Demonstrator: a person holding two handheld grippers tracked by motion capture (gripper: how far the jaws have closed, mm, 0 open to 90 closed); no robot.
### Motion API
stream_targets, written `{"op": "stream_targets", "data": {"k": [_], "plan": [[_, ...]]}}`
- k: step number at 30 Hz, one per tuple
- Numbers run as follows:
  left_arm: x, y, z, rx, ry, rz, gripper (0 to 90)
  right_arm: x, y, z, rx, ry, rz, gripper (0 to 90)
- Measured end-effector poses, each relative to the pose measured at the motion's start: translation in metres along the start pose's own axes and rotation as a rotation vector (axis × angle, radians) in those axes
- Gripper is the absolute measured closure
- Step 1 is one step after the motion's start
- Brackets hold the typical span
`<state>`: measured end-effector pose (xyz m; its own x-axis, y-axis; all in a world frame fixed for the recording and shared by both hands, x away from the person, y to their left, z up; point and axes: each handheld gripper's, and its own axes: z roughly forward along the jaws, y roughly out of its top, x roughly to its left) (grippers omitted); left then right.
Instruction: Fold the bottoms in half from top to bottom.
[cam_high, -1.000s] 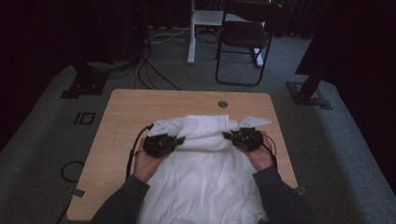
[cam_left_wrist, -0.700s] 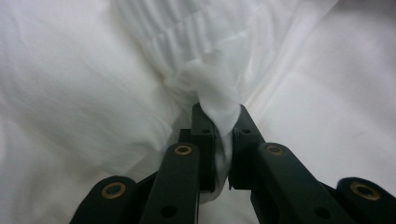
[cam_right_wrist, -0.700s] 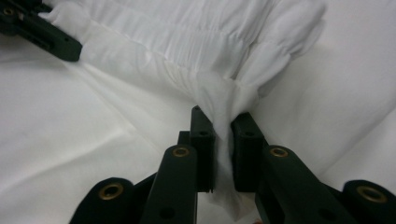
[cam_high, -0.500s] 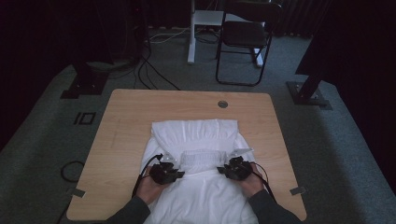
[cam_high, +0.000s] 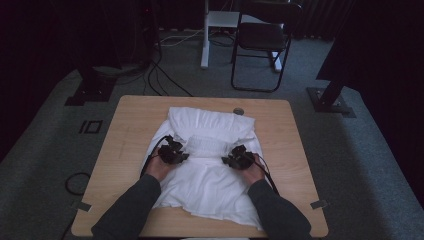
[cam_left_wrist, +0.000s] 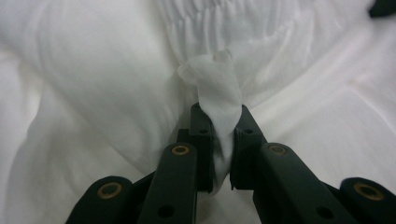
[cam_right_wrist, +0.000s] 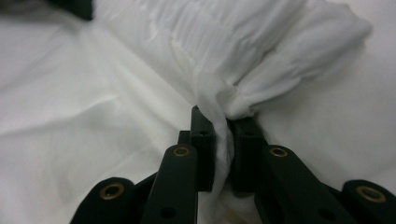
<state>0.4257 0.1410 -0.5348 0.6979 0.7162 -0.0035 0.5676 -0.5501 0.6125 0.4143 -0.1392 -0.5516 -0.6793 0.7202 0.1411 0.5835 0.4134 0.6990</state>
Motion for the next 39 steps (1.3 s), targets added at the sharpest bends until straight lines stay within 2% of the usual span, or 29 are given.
{"op": "stream_targets", "data": {"k": [4, 7, 9, 10, 12, 13, 15, 18, 21, 24, 27, 28, 30, 31, 34, 35, 38, 39], "plan": [[0.001, 0.012, 0.012, -0.025, 0.009, -0.014, 82.5, -0.029, 0.018, 0.010, -0.013, -0.053, 0.070, 82.0], [0.006, 0.021, 0.019, -0.035, 0.021, -0.055, 82.7, -0.041, 0.027, 0.016, -0.020, -0.079, 0.122, 82.5], [0.009, 0.024, 0.020, -0.037, 0.006, -0.076, 84.6, -0.044, 0.032, 0.018, -0.016, -0.083, 0.130, 83.8], [0.011, 0.026, 0.018, -0.048, -0.011, -0.102, 85.2, -0.046, 0.033, 0.018, -0.012, -0.083, 0.126, 84.5], [0.016, 0.028, 0.008, -0.093, -0.043, -0.137, 85.8, -0.047, 0.038, 0.012, -0.020, -0.083, 0.139, 85.1], [0.016, 0.030, 0.001, -0.123, -0.053, -0.147, 86.0, -0.046, 0.041, 0.006, -0.039, -0.081, 0.135, 85.1], [0.014, 0.035, -0.018, -0.189, -0.061, -0.137, 86.1, -0.044, 0.048, -0.011, -0.089, -0.070, 0.121, 85.2], [0.003, 0.050, -0.053, -0.284, -0.051, -0.082, 86.2, -0.038, 0.060, -0.040, -0.180, -0.075, 0.084, 85.4], [-0.009, 0.061, -0.084, -0.368, -0.041, -0.045, 86.3, -0.028, 0.071, -0.072, -0.267, -0.113, 0.014, 85.4], [-0.020, 0.060, -0.106, -0.432, -0.059, -0.031, 86.2, -0.016, 0.074, -0.102, -0.339, -0.107, -0.027, 85.4], [-0.032, 0.046, -0.119, -0.462, -0.088, -0.030, 86.1, -0.003, 0.068, -0.123, -0.365, -0.087, -0.067, 85.3], [-0.037, 0.039, -0.120, -0.465, -0.094, -0.031, 86.0, 0.002, 0.063, -0.128, -0.361, -0.082, -0.083, 85.2], [-0.046, 0.023, -0.114, -0.425, -0.094, -0.023, 85.7, 0.010, 0.050, -0.129, -0.341, -0.061, -0.087, 85.1], [-0.049, 0.015, -0.108, -0.404, -0.094, -0.023, 85.4, 0.013, 0.041, -0.126, -0.314, -0.057, -0.097, 85.0], [-0.051, -0.011, -0.082, -0.334, -0.133, -0.068, 84.7, 0.017, 0.011, -0.105, -0.230, -0.032, -0.099, 84.7], [-0.052, -0.021, -0.069, -0.293, -0.143, -0.085, 84.7, 0.017, 0.001, -0.097, -0.205, -0.020, -0.082, 84.7], [-0.056, -0.040, -0.042, -0.197, -0.144, -0.094, 83.7, 0.015, -0.026, -0.073, -0.136, 0.011, -0.034, 84.5], [-0.056, -0.046, -0.034, -0.171, -0.133, -0.084, 83.0, 0.014, -0.032, -0.065, -0.110, 0.013, -0.032, 84.4]]}}
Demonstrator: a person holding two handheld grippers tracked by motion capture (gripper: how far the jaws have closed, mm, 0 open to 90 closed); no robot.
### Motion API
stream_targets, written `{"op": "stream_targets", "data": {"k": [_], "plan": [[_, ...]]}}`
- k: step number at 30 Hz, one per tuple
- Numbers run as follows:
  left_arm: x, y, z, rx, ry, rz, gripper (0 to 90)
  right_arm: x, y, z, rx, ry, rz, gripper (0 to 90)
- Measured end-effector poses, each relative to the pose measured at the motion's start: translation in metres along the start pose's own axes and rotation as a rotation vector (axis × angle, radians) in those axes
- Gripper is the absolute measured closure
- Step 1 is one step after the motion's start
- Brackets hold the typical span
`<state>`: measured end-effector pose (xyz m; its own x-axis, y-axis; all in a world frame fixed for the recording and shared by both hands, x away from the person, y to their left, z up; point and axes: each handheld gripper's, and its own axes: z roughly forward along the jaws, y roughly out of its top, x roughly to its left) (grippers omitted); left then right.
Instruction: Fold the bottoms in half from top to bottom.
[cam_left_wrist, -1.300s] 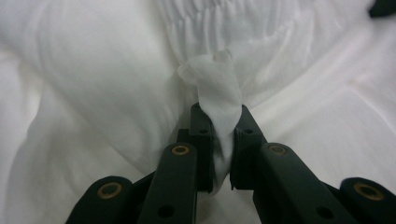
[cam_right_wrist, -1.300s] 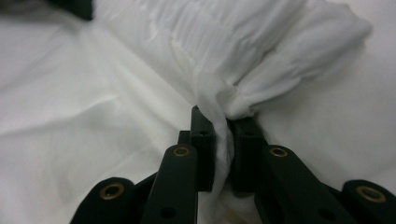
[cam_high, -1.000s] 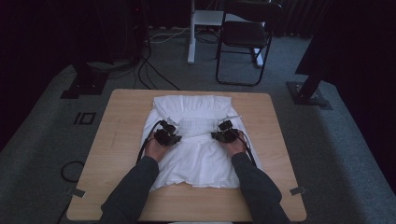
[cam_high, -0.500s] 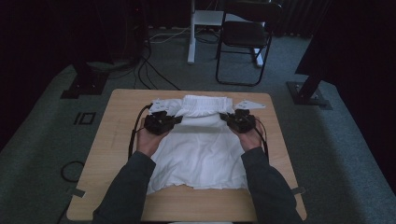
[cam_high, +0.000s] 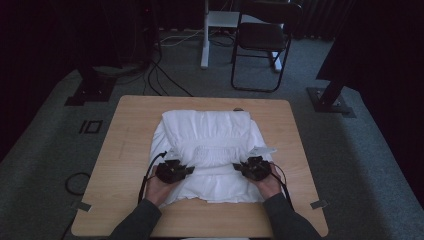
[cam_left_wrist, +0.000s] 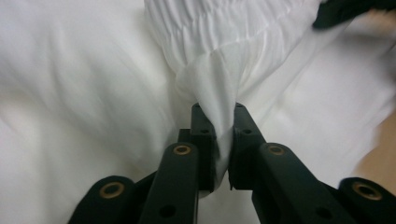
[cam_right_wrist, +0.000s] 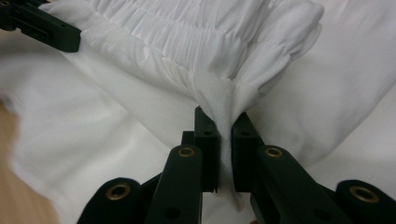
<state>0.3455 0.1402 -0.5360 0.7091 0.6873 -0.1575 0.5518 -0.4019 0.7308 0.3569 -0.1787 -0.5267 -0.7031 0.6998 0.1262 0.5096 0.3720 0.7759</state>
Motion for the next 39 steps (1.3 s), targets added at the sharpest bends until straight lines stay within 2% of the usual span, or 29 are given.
{"op": "stream_targets", "data": {"k": [1, 2, 5, 8, 12, 14, 15, 16, 17, 19, 22, 24, 25, 26, 27, 28, 29, 30, 32, 34, 35, 37, 39], "plan": [[0.001, -0.005, 0.006, 0.018, 0.014, 0.002, 82.2, 0.000, -0.006, 0.007, 0.018, -0.008, -0.005, 84.3], [0.004, -0.010, 0.010, 0.022, 0.008, -0.019, 81.9, -0.001, -0.011, 0.012, 0.031, -0.002, -0.001, 84.3], [0.006, -0.014, 0.015, 0.001, -0.012, -0.047, 80.5, -0.004, -0.018, 0.022, 0.053, 0.001, 0.036, 84.0], [0.005, -0.012, 0.015, 0.012, 0.003, -0.015, 77.8, -0.008, -0.018, 0.024, 0.051, 0.016, 0.062, 83.3], [0.013, -0.006, 0.019, 0.014, 0.009, -0.018, 77.9, -0.012, -0.017, 0.028, 0.042, 0.017, 0.090, 82.4], [0.019, -0.002, 0.021, 0.013, 0.011, -0.051, 76.6, -0.015, -0.015, 0.032, 0.034, 0.023, 0.114, 81.8], [0.022, 0.001, 0.021, 0.012, 0.001, -0.075, 72.8, -0.017, -0.013, 0.034, 0.031, 0.027, 0.120, 80.7], [0.025, 0.003, 0.020, 0.010, -0.009, -0.100, 68.8, -0.019, -0.011, 0.035, 0.033, 0.031, 0.130, 78.2], [0.027, 0.005, 0.017, -0.001, -0.012, -0.122, 64.4, -0.020, -0.008, 0.036, 0.040, 0.037, 0.134, 72.0], [0.029, 0.011, 0.005, -0.040, -0.008, -0.138, 56.6, -0.021, -0.003, 0.033, 0.054, 0.052, 0.133, 57.7], [0.033, 0.020, -0.018, -0.120, 0.016, -0.150, 48.8, -0.017, 0.005, 0.021, 0.069, 0.049, 0.070, 46.0], [0.039, 0.028, -0.028, -0.140, 0.041, -0.156, 48.5, -0.017, 0.012, 0.007, 0.044, 0.020, 0.035, 44.1], [0.042, 0.032, -0.031, -0.144, 0.061, -0.155, 49.3, -0.018, 0.015, 0.000, 0.020, 0.017, 0.034, 44.3], [0.042, 0.032, -0.031, -0.144, 0.061, -0.155, 51.3, -0.018, 0.015, 0.000, 0.020, 0.017, 0.034, 44.3], [0.048, 0.041, -0.031, -0.140, 0.088, -0.164, 54.2, -0.024, 0.021, -0.011, -0.023, 0.004, 0.043, 62.9], [0.050, 0.045, -0.027, -0.127, 0.107, -0.158, 57.2, -0.028, 0.024, -0.014, -0.034, -0.015, 0.046, 71.9], [0.053, 0.049, -0.022, -0.104, 0.120, -0.146, 65.0, -0.032, 0.027, -0.014, -0.034, -0.040, 0.071, 79.6], [0.055, 0.052, -0.015, -0.075, 0.129, -0.145, 70.8, -0.037, 0.030, -0.012, -0.021, -0.067, 0.100, 83.4], [0.059, 0.056, 0.001, -0.019, 0.122, -0.151, 78.2, -0.047, 0.033, -0.001, 0.001, -0.105, 0.150, 86.2], [0.061, 0.058, 0.018, 0.043, 0.118, -0.135, 79.6, -0.054, 0.034, 0.013, 0.029, -0.095, 0.180, 86.3], [0.062, 0.058, 0.025, 0.067, 0.118, -0.140, 79.3, -0.055, 0.034, 0.020, 0.043, -0.085, 0.181, 86.2], [0.061, 0.056, 0.035, 0.079, 0.109, -0.145, 77.4, -0.053, 0.033, 0.032, 0.071, -0.081, 0.168, 84.0], [0.057, 0.054, 0.039, 0.077, 0.102, -0.134, 74.4, -0.051, 0.031, 0.041, 0.091, -0.081, 0.159, 82.5]]}}
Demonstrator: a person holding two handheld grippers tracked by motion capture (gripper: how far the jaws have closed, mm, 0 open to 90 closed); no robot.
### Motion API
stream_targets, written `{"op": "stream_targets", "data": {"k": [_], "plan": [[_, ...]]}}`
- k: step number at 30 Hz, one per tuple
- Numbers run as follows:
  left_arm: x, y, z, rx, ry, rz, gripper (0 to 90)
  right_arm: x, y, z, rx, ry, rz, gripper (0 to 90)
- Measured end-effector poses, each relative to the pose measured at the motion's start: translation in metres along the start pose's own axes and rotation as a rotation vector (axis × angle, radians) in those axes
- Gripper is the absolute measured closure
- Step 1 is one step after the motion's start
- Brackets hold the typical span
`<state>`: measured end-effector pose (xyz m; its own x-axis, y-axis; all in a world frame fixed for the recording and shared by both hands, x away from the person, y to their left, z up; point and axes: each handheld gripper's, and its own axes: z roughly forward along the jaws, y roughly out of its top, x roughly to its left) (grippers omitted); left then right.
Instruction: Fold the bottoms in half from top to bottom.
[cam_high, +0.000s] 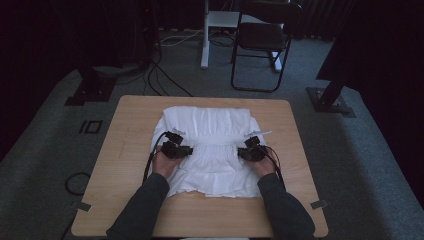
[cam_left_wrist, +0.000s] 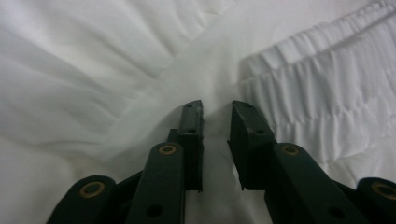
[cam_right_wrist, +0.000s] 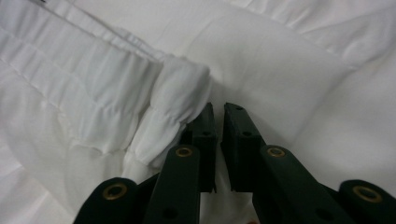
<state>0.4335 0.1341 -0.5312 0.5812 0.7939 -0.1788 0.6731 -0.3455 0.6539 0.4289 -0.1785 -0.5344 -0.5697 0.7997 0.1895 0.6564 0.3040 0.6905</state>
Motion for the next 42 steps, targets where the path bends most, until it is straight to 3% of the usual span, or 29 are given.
{"op": "stream_targets", "data": {"k": [4, 9, 12, 17, 19, 26, 27, 28, 30, 32, 35, 39, 42], "plan": [[-0.008, -0.010, -0.011, -0.059, -0.035, 0.017, 72.4, -0.002, -0.005, -0.003, -0.031, 0.054, 0.021, 80.1], [-0.020, -0.032, -0.028, -0.131, -0.127, 0.052, 69.8, 0.007, -0.013, -0.022, -0.102, 0.129, -0.065, 76.4], [-0.026, -0.044, -0.035, -0.150, -0.181, 0.081, 68.2, 0.013, -0.021, -0.034, -0.135, 0.174, -0.118, 75.1], [-0.031, -0.055, -0.041, -0.147, -0.235, 0.109, 65.7, 0.019, -0.026, -0.048, -0.187, 0.238, -0.149, 73.6], [-0.032, -0.055, -0.040, -0.144, -0.234, 0.112, 64.5, 0.021, -0.025, -0.049, -0.191, 0.247, -0.147, 73.4], [-0.041, -0.069, -0.032, -0.049, -0.238, 0.159, 62.6, 0.040, -0.040, -0.034, -0.094, 0.308, -0.200, 72.3], [-0.041, -0.069, -0.032, -0.049, -0.238, 0.159, 62.1, 0.040, -0.040, -0.034, -0.094, 0.308, -0.200, 72.3], [-0.040, -0.071, -0.033, -0.046, -0.240, 0.158, 61.7, 0.045, -0.047, -0.027, -0.044, 0.301, -0.230, 73.0], [-0.039, -0.070, -0.037, -0.060, -0.234, 0.155, 60.3, 0.049, -0.053, -0.021, -0.001, 0.287, -0.260, 73.2], [-0.037, -0.066, -0.040, -0.080, -0.217, 0.150, 58.8, 0.050, -0.054, -0.020, 0.009, 0.285, -0.261, 72.7], [-0.030, -0.056, -0.047, -0.122, -0.179, 0.129, 58.1, 0.046, -0.047, -0.027, -0.037, 0.253, -0.262, 68.7], [-0.018, -0.037, -0.052, -0.175, -0.080, 0.095, 55.7, 0.027, -0.029, -0.035, -0.126, 0.132, -0.189, 58.2], [-0.006, -0.022, -0.044, -0.175, 0.004, 0.078, 53.0, 0.005, -0.014, -0.028, -0.143, 0.031, -0.116, 51.3]]}}
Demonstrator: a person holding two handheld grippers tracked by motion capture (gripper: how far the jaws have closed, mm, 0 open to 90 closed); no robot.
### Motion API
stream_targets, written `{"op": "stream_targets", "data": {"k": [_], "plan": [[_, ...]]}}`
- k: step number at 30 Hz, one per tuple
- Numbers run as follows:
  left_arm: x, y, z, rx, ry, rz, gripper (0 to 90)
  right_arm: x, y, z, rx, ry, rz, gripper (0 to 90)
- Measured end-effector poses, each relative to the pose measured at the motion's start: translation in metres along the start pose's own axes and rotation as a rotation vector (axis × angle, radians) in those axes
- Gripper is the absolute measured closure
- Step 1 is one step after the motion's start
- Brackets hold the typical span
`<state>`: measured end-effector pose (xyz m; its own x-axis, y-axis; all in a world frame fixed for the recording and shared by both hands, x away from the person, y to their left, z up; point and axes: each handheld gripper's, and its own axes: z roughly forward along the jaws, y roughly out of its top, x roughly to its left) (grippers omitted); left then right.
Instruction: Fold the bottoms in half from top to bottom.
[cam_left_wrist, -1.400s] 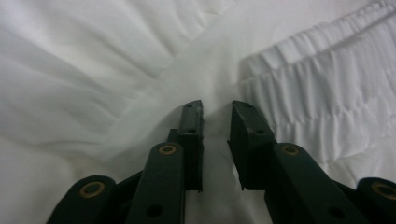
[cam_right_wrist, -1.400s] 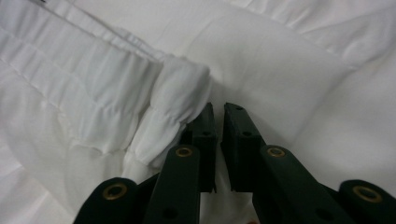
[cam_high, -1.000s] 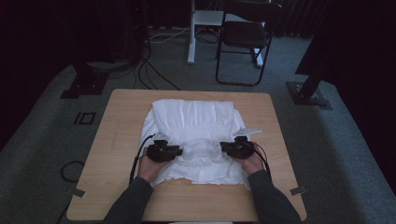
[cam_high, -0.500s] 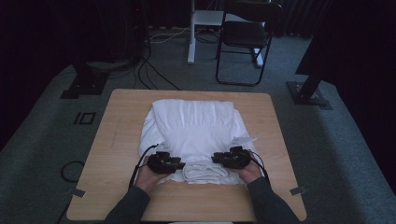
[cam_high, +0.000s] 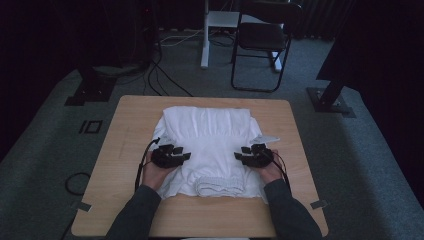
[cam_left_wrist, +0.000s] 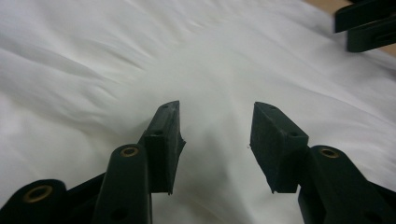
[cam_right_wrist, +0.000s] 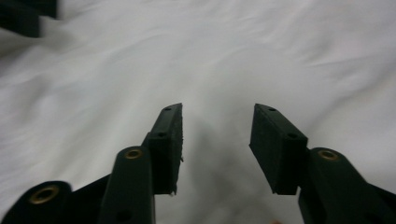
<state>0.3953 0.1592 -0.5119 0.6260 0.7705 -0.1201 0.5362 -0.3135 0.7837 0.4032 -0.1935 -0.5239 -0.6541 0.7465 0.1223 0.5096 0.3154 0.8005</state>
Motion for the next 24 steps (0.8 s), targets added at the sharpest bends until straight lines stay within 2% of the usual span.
{"op": "stream_targets", "data": {"k": [3, 6, 7, 8, 10, 12, 15, 19, 22, 24], "plan": [[0.012, 0.001, 0.019, 0.042, 0.043, -0.010, 52.5, -0.015, 0.002, 0.017, 0.038, -0.058, 0.028, 48.9], [0.020, -0.009, 0.037, 0.095, 0.040, -0.025, 54.4, -0.021, -0.005, 0.033, 0.095, -0.078, 0.041, 47.5], [0.020, -0.012, 0.040, 0.087, 0.036, -0.023, 54.8, -0.020, -0.007, 0.036, 0.106, -0.080, 0.045, 47.5], [0.020, -0.015, 0.039, 0.068, 0.035, -0.029, 55.0, -0.019, -0.010, 0.037, 0.107, -0.087, 0.044, 47.5], [0.020, -0.019, 0.037, 0.060, 0.028, -0.045, 55.6, -0.016, -0.013, 0.036, 0.091, -0.099, 0.040, 47.6], [0.018, -0.024, 0.033, 0.054, 0.023, -0.035, 56.1, -0.013, -0.017, 0.034, 0.082, -0.106, 0.040, 47.6], [0.016, -0.030, 0.028, 0.046, 0.010, -0.044, 56.2, -0.009, -0.021, 0.030, 0.075, -0.105, 0.037, 47.6], [0.002, -0.049, 0.011, 0.029, -0.003, -0.035, 56.3, 0.008, -0.037, 0.016, 0.064, -0.099, 0.021, 47.6], [-0.009, -0.062, 0.000, 0.016, -0.009, -0.046, 56.3, 0.019, -0.046, 0.007, 0.070, -0.086, 0.012, 47.6], [-0.017, -0.070, -0.007, 0.017, -0.012, -0.033, 56.3, 0.026, -0.052, 0.000, 0.077, -0.076, 0.013, 47.6]]}}
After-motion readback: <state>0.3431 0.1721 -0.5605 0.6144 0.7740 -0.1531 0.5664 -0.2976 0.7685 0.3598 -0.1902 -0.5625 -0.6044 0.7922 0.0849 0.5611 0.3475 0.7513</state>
